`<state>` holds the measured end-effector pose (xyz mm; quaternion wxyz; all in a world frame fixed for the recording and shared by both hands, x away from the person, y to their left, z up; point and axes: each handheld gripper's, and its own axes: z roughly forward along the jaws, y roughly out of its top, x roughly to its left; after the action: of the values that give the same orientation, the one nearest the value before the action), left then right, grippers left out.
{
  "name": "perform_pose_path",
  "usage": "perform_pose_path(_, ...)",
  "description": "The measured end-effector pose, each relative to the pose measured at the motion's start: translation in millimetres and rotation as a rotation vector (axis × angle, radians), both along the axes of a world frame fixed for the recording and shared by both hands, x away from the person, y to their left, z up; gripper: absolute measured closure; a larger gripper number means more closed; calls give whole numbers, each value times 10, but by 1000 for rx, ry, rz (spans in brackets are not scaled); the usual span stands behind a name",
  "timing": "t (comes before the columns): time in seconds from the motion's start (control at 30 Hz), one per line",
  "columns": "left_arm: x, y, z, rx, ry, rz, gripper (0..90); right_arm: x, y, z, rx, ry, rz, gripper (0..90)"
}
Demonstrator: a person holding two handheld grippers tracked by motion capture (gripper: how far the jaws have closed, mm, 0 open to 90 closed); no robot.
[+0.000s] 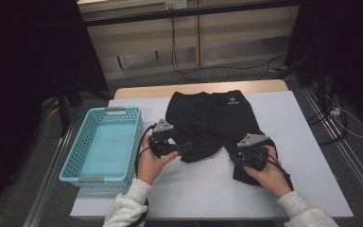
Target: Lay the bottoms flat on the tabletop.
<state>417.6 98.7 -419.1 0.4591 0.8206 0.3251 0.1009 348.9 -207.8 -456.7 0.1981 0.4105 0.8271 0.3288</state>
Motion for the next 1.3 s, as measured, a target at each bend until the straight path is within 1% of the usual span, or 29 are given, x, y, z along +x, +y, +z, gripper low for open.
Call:
perform_pose_path(0.03,-2,-6,-2,-2,2,-1,190,2,-6,4,-6,-2,-10,675)
perform_pose_path(0.07,0,-9,-6,3,0,-6,189,5,-15,14,-28,-7,-21,754)
perform_pose_path(0.1,0,-15,-13,6,2,-8,189,8,-28,19,-48,-16,-22,804)
perform_pose_path(0.13,2,-21,-18,7,3,-7,190,7,-45,26,-35,-13,-24,842)
perform_pose_path(0.17,5,-20,-19,9,2,-6,190,2,-71,47,0,-9,-21,866)
perform_pose_path(0.2,10,-23,-17,4,1,-3,190,-5,-83,67,16,-8,-19,879)
perform_pose_path(0.23,11,-26,-13,2,2,-3,190,-17,-100,109,42,-10,-13,880)
perform_pose_path(0.27,15,-28,-9,5,-4,-5,190,-27,-114,147,64,-12,-8,879)
perform_pose_path(0.3,13,-33,-8,4,0,-5,190,-36,-131,184,85,-24,-6,879)
perform_pose_path(0.37,15,-49,-16,2,3,-11,189,-37,-173,235,123,-30,-7,881)
perform_pose_path(0.47,14,-62,-30,10,7,-17,189,3,-288,257,205,-28,-33,878)
perform_pose_path(0.5,15,-62,-33,12,5,-19,190,25,-336,247,240,-23,-52,874)
perform_pose_path(0.53,17,-58,-33,15,2,-19,189,46,-383,228,265,-17,-74,872)
perform_pose_path(0.57,14,-59,-34,11,6,-16,189,74,-433,192,259,-12,-98,867)
perform_pose_path(0.6,15,-56,-33,11,6,-16,189,90,-456,164,236,-11,-113,852)
perform_pose_path(0.63,15,-57,-32,11,6,-16,190,114,-488,112,202,-1,-137,812)
perform_pose_path(0.67,16,-57,-32,12,6,-16,189,126,-503,82,186,6,-149,788)
perform_pose_path(0.73,15,-61,-27,9,7,-14,190,136,-515,36,133,5,-160,754)
perform_pose_path(0.77,16,-61,-25,9,6,-15,189,132,-514,39,103,-7,-170,691)
perform_pose_path(0.8,15,-62,-24,8,5,-15,190,126,-513,49,94,-16,-179,677)
perform_pose_path(0.87,16,-60,-25,10,5,-15,189,105,-518,80,89,-34,-178,672)
perform_pose_path(0.97,12,-59,-25,7,5,-15,190,70,-524,122,57,-63,-184,648)
perform_pose_path(1.07,10,-56,-16,7,4,-15,189,46,-529,128,35,-65,-186,651)
perform_pose_path(1.13,9,-55,-9,6,2,-15,189,20,-514,132,28,-67,-175,654)
perform_pose_path(1.2,11,-53,-4,2,0,-14,190,-10,-479,158,20,-86,-156,657)
perform_pose_path(1.27,13,-51,-4,3,2,-14,189,-37,-432,195,13,-102,-131,673)
perform_pose_path(1.3,13,-52,-5,3,3,-13,190,-50,-391,214,10,-109,-108,697)
